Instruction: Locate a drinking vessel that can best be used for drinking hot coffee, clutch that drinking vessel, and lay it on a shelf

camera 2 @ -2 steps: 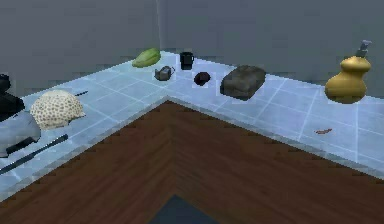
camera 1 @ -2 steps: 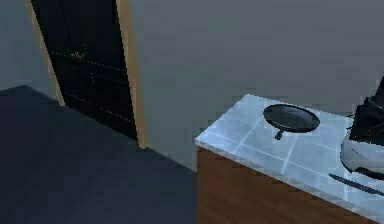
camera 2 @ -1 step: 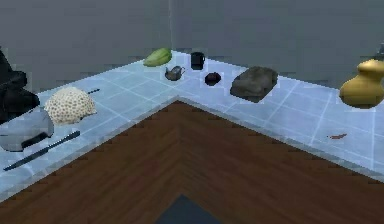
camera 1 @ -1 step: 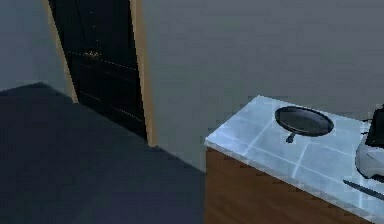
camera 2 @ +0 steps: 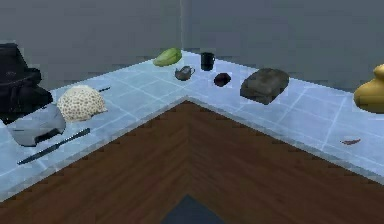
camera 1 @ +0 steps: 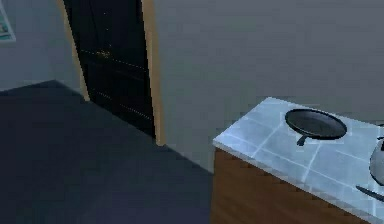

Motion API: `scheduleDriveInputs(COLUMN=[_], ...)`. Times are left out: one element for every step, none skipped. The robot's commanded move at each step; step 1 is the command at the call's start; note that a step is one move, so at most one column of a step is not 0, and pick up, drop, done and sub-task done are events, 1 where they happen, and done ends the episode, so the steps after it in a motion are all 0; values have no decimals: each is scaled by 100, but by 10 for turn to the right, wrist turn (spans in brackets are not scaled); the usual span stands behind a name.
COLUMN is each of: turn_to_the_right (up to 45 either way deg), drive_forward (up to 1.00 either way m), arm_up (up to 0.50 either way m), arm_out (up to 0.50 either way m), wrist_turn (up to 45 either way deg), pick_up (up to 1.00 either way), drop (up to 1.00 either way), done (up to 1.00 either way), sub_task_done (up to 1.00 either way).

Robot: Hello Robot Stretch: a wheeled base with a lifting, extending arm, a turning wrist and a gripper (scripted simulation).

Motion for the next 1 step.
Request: scheduleDriveInputs(turn_to_the_right=[450], drive_forward=[0], arm_up=[0], arm_out=[0], wrist_turn=[0], pick_up=[0], drop=[0], done=[0], sub_task_done=[0])
